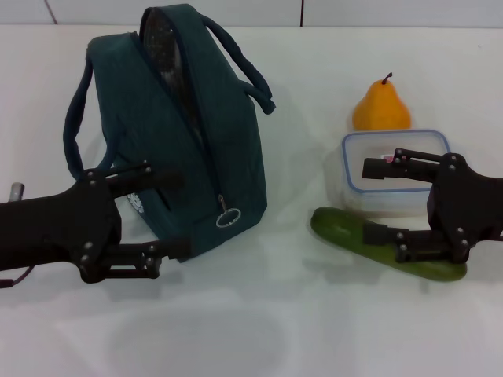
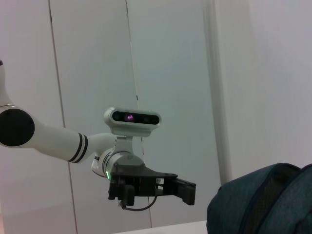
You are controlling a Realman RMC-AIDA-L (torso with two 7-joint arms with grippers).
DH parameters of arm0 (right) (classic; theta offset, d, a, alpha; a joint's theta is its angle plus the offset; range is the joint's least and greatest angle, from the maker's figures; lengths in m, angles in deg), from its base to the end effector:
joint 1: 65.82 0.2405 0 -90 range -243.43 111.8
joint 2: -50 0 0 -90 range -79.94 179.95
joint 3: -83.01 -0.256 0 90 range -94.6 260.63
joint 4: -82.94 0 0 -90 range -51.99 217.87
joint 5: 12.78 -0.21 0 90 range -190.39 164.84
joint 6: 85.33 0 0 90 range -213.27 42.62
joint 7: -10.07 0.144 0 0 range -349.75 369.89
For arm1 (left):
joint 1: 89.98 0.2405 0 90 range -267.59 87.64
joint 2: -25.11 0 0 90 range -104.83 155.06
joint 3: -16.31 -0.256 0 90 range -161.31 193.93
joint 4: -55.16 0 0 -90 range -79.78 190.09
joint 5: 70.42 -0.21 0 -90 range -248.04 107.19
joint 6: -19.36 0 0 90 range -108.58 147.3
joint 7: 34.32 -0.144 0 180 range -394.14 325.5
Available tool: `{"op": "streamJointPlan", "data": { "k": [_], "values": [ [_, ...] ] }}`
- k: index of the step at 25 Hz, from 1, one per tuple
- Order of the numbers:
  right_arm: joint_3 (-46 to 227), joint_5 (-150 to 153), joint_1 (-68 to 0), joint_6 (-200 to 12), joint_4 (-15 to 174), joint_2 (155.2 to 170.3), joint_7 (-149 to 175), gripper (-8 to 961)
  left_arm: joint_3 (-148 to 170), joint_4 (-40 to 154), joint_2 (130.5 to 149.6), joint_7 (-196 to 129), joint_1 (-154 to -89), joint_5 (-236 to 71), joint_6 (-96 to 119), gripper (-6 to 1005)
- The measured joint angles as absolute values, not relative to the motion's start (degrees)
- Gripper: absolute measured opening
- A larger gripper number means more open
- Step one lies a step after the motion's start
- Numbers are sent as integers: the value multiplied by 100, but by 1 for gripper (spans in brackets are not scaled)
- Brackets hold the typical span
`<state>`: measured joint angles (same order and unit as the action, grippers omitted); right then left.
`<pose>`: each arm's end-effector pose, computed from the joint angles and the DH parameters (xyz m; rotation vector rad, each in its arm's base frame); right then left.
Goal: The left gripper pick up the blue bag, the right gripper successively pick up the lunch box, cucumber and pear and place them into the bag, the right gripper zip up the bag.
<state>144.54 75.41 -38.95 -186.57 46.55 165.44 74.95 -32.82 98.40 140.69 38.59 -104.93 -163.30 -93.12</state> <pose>0.2202 0.2969 0.0047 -2.8584 0.1065 1.0942 -0.2690 0.2411 0.0484 -2.7580 -0.3753 -1.1594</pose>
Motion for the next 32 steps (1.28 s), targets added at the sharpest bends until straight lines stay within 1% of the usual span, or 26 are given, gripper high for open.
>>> {"op": "streamJointPlan", "data": {
  "k": [7,15,21,29,32],
  "values": [
    [14454,7560,-3906,-18657,4668,16546,7535,798,-3208,9840,14079,3873,-10484,-16209,-9316,870],
    [14441,7482,-3939,-18679,4768,16562,7548,797,-2429,9845,14174,4268,-10504,-15906,-9308,866],
    [14402,7407,-3912,-18568,5025,16564,7493,797,-1641,9854,14203,5109,-10737,-15865,-8764,863],
    [14390,7299,-3924,-18424,5172,16565,7440,797,-1537,10618,13890,7108,-11182,-16343,-7325,858],
    [14391,7236,-3935,-18422,5186,16558,7428,797,-1534,10817,13603,8070,-11484,-16927,-6858,857]
  ]
}}
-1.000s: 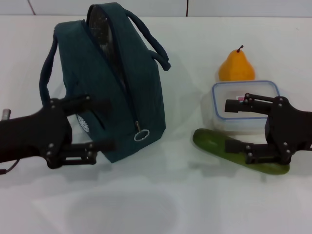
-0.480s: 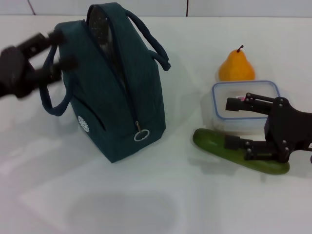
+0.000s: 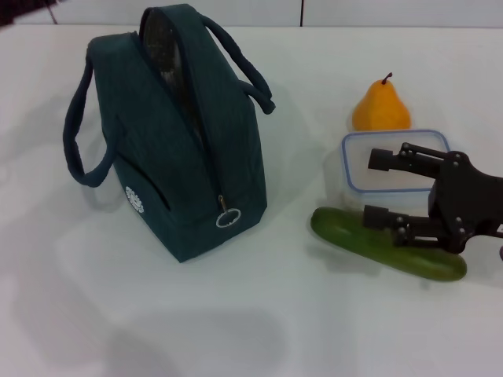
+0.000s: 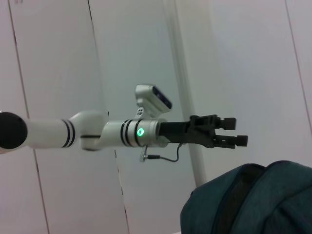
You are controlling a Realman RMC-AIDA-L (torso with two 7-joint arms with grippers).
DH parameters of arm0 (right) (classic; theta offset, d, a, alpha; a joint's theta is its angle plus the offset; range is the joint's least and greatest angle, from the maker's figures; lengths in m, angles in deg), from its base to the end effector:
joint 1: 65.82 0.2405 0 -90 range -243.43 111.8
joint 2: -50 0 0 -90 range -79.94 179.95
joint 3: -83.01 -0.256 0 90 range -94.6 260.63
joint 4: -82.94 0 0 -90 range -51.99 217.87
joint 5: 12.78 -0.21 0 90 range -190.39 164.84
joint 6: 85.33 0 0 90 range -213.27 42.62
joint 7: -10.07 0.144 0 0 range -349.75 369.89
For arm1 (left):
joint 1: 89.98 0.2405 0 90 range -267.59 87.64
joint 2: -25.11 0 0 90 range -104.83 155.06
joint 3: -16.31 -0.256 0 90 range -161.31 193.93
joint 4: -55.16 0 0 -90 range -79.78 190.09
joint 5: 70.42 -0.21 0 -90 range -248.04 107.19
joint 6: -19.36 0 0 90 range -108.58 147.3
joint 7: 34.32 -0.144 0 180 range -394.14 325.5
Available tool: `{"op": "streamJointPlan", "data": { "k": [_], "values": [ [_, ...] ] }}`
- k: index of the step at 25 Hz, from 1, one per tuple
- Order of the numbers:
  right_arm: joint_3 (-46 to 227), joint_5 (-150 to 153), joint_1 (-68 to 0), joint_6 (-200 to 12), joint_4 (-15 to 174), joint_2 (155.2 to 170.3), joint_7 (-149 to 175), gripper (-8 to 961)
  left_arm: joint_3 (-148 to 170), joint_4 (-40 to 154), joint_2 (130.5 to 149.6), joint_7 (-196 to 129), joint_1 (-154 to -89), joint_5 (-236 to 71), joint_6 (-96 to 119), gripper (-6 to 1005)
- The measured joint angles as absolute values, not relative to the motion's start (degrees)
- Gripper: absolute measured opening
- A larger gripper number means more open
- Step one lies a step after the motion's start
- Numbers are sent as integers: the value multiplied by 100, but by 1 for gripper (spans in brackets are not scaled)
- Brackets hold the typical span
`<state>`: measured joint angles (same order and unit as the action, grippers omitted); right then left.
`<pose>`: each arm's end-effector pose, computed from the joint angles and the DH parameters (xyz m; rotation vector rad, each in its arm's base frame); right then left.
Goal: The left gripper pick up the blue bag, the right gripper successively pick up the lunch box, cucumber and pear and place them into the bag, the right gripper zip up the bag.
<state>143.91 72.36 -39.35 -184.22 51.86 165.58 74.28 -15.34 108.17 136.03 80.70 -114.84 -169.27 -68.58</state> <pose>0.2313 0.2969 -0.0015 -2.7715 0.2516 1.1434 -0.2754 0.3527 0.1529 -2.1718 -1.0640 -1.0225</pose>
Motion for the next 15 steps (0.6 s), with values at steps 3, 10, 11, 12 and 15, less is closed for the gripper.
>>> {"op": "streamJointPlan", "data": {
  "k": [3,10,11,12,15],
  "values": [
    [14392,7185,-3947,-18412,5186,16551,7420,797,-1544,11090,13347,9038,-11711,-17565,-6744,855],
    [14384,7164,-3958,-18390,5184,16545,7355,796,-1863,12431,13251,11166,-11806,-19009,-7153,851],
    [14380,7163,-3963,-18386,5184,16542,7354,796,-1904,12539,13260,11388,-11799,-19136,-7312,851],
    [14363,7162,-3967,-18382,5184,16540,7353,796,-1925,12625,13275,11583,-11790,-19194,-7530,850],
    [14321,7160,-3973,-18350,5228,16533,7343,796,-1931,12732,13355,11841,-11776,-19191,-7972,849]
  ]
}}
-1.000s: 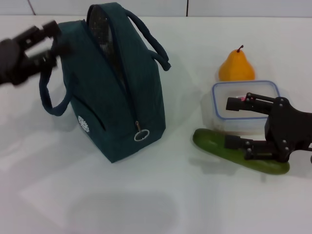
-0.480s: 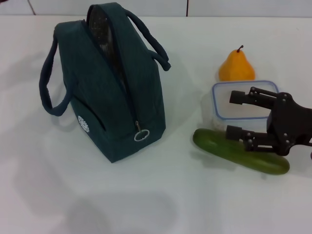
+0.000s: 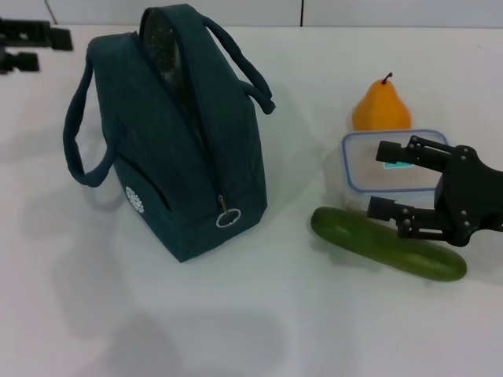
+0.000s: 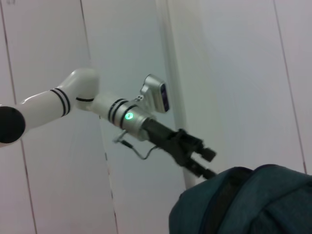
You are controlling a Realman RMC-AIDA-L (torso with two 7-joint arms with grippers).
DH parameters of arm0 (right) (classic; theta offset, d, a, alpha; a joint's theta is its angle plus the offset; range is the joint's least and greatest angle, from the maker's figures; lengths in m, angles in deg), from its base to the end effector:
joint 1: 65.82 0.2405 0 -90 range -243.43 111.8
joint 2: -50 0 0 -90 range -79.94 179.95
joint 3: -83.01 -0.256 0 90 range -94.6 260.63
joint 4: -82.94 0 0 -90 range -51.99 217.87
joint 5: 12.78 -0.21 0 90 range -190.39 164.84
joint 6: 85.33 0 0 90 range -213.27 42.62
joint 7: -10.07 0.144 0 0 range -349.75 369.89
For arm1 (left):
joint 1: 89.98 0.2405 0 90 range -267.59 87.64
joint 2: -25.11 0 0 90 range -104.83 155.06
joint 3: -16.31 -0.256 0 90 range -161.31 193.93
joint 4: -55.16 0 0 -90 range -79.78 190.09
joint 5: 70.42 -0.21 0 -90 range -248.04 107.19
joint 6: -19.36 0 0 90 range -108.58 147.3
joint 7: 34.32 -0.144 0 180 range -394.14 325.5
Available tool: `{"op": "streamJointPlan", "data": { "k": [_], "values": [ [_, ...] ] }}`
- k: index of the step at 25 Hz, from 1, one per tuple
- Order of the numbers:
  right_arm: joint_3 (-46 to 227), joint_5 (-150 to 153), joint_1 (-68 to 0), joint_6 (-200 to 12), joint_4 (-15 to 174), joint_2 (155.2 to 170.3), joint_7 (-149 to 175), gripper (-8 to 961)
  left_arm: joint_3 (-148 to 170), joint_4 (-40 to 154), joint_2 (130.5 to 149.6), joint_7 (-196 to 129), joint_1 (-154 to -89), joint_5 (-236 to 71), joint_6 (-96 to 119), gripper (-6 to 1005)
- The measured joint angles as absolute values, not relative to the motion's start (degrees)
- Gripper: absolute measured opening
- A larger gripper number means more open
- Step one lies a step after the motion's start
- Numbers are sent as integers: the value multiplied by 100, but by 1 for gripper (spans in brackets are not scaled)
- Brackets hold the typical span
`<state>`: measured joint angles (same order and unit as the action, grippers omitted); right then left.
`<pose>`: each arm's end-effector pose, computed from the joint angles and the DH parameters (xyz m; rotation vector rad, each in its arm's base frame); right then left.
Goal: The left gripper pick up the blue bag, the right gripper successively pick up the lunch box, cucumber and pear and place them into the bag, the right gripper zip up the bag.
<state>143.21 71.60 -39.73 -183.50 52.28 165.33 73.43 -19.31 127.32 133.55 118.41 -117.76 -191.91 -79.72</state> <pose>0.2354 0.2987 0.0018 -2.7338 0.2549 1.1387 -0.2498 0.3454 0.1719 -2.1496 -1.6053 -0.5475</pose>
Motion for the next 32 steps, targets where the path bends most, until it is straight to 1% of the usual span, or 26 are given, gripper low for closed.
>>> {"op": "streamJointPlan", "data": {
  "k": [4,8,15,24,27,32],
  "values": [
    [14313,7159,-3980,-18257,5253,16521,7328,796,-1942,12851,13577,12045,-11761,-19124,-8325,847],
    [14313,7159,-3980,-18252,5259,16521,7326,796,-2066,13047,13716,12288,-11764,-19130,-8385,844],
    [14338,7163,-3978,-18269,5321,16536,7206,796,-2342,13074,13731,12513,-11910,-19271,-8372,841],
    [14319,7167,-4024,-18288,5344,16530,7120,795,-2356,12784,13754,12631,-12308,-19818,-8350,836],
    [14320,7169,-4025,-18291,5345,16530,7100,795,-2360,12726,13797,12631,-12422,-20235,-8331,834],
    [14329,7169,-4022,-18295,5344,16531,7064,795,-2367,12621,13944,12505,-12540,-20728,-8231,832]
  ]
}}
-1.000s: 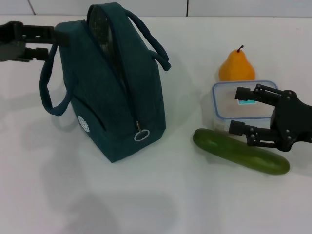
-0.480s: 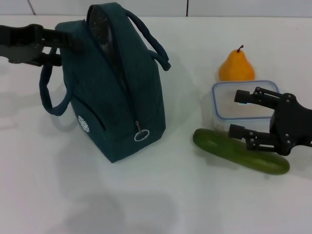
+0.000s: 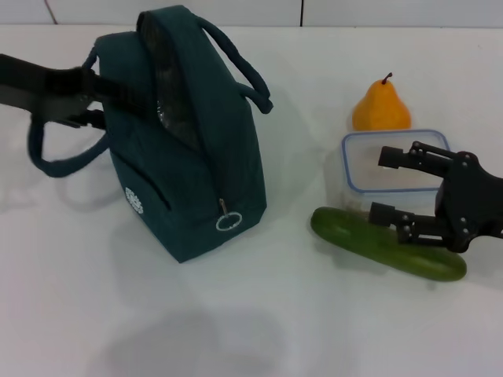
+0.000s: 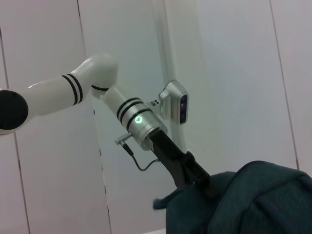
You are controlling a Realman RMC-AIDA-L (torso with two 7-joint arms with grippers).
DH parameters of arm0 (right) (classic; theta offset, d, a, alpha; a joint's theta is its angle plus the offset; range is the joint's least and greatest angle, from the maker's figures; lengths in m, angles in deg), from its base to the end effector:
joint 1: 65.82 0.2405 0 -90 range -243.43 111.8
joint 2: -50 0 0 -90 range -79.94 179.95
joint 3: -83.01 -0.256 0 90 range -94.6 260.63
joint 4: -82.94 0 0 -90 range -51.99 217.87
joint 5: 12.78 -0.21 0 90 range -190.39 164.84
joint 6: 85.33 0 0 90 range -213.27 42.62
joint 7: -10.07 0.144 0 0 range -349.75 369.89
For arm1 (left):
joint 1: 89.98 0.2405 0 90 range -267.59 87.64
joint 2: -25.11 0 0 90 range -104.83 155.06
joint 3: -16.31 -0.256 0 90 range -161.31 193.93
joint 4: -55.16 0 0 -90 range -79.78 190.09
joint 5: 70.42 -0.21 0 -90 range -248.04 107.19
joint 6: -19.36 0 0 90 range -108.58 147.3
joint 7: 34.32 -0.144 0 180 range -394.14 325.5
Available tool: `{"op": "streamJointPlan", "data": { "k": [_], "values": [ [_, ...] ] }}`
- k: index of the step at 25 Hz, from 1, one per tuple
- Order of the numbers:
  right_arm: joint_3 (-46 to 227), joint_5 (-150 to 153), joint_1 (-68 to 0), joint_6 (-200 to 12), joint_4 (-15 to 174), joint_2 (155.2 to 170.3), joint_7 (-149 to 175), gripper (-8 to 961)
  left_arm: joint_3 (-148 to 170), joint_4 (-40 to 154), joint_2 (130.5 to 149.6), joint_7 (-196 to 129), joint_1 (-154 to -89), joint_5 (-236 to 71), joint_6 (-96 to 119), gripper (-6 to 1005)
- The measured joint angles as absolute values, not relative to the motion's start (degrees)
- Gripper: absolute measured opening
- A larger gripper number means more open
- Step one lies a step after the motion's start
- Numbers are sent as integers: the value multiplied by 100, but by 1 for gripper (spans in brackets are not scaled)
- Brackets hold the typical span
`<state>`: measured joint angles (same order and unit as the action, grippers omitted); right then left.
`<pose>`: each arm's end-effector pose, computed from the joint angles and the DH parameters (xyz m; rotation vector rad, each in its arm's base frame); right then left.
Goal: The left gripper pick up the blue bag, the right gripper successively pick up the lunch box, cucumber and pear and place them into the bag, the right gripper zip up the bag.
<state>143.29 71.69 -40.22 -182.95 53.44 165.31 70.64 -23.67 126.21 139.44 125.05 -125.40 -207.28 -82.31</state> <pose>0.2411 0.2957 -0.0011 -2.7199 0.2324 1.1178 -0.2265 0.3603 0.1104 -2.1882 -1.7868 -0.2442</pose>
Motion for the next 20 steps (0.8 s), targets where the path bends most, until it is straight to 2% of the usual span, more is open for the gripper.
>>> {"op": "streamJointPlan", "data": {
  "k": [3,6,11,20],
  "values": [
    [14333,7169,-4018,-18302,5342,16531,7061,795,-2368,12560,13966,12235,-12553,-20694,-8198,830],
    [14325,7170,-4018,-18306,5341,16528,7056,795,-2368,12561,13965,12065,-12550,-20691,-8173,655],
    [14322,7169,-4027,-18319,5341,16523,6946,795,-2368,12549,13934,11874,-12537,-20730,-8171,419],
    [14321,7160,-4033,-18368,5384,16529,6908,794,-2368,12580,13941,11812,-12515,-20730,-8182,237]
  ]
}}
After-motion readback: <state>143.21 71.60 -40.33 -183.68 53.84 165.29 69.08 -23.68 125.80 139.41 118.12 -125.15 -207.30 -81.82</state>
